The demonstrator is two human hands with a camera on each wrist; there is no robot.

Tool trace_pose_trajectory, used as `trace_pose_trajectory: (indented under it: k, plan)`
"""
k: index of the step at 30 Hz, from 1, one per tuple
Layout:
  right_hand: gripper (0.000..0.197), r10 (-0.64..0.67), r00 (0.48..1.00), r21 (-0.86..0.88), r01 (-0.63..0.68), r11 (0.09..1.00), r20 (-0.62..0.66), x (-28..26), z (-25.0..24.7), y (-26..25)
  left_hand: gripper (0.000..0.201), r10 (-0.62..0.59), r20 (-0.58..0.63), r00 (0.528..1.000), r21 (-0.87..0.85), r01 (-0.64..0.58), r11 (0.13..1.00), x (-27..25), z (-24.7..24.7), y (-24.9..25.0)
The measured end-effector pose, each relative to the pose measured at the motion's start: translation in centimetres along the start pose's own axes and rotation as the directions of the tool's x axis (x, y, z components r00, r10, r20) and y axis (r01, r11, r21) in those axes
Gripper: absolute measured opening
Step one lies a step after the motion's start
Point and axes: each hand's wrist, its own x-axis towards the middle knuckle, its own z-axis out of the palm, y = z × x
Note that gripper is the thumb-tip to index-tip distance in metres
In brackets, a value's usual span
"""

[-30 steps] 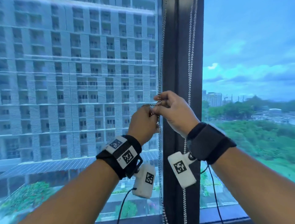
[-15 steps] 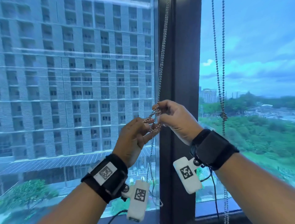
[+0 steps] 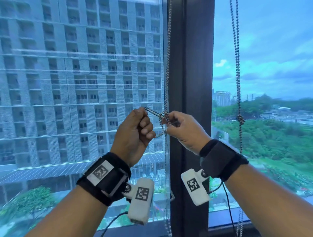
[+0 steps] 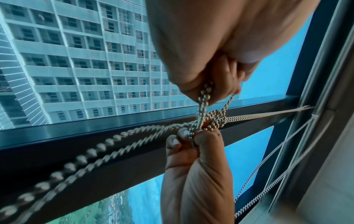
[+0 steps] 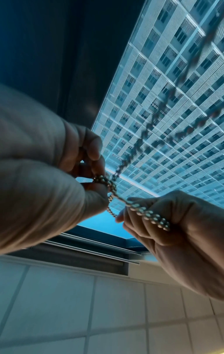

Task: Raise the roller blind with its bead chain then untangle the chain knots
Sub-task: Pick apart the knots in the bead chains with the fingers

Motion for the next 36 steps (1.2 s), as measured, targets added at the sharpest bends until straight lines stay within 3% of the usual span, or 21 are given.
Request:
trace_pose_trajectory:
  k: [6, 9, 13, 16, 18, 20, 22, 23, 27, 32, 36]
  plan:
    - [0.017, -0.020, 0.999, 0.038, 0.019, 0.999, 0.045, 0.5, 0.3, 0.4, 0.021, -0.120, 0.005, 0.993, 0.027, 0.120, 0.992, -0.2, -0.4, 0.2]
    - [0.013, 0.028, 0.995, 0.125, -0.041, 0.991, 0.100, 0.9, 0.3, 0.6, 0.022, -0.204, 0.011, 0.979, 0.058, 0.204, 0.977, -0.2, -0.7, 0.7]
    - [0.015, 0.095, 0.984, 0.216, -0.127, 0.968, 0.149, 1.5, 0.0, 0.6, 0.020, -0.301, -0.033, 0.953, 0.201, 0.301, 0.932, 0.1, -1.1, 2.2]
    - [0.023, 0.084, 0.979, 0.153, -0.113, 0.982, 0.187, 1.9, -0.2, 0.5, 0.023, -0.260, -0.119, 0.958, 0.420, 0.286, 0.861, 0.6, -1.3, 3.4]
    - [0.024, 0.078, 0.973, 0.116, -0.105, 0.988, 0.218, 2.0, -0.2, 0.5, 0.026, -0.168, -0.131, 0.977, 0.660, 0.213, 0.721, 1.0, -1.5, 4.0]
    - [0.020, 0.073, 0.973, 0.059, -0.088, 0.994, 0.218, 2.0, -0.3, 0.6, 0.028, -0.084, -0.068, 0.994, 0.878, 0.100, 0.467, 1.1, -1.7, 4.6]
    - [0.014, 0.060, 0.981, -0.060, -0.050, 0.997, 0.182, 2.0, -0.6, 0.8, 0.027, -0.132, 0.037, 0.991, 0.986, -0.015, 0.168, 0.8, -2.0, 5.3]
    - [0.013, 0.055, 0.985, -0.125, -0.035, 0.992, 0.165, 1.9, -0.9, 0.8, 0.028, -0.193, 0.067, 0.979, 0.996, -0.053, 0.078, 0.5, -2.0, 5.5]
    - [0.018, 0.069, 0.986, -0.214, -0.036, 0.976, 0.149, 1.6, -1.6, 0.5, 0.031, -0.314, 0.054, 0.948, 0.998, -0.061, -0.011, -0.3, -2.0, 6.4]
    - [0.017, 0.041, 0.986, -0.337, 0.015, 0.942, 0.159, 1.5, -1.6, -0.1, 0.019, -0.431, -0.100, 0.897, 0.957, -0.033, -0.289, -0.5, -2.1, 6.2]
    - [0.015, 0.000, 0.988, -0.423, 0.065, 0.904, 0.152, 1.3, -1.7, -0.7, 0.018, -0.439, -0.246, 0.864, 0.857, -0.018, -0.516, -0.5, -2.1, 6.2]
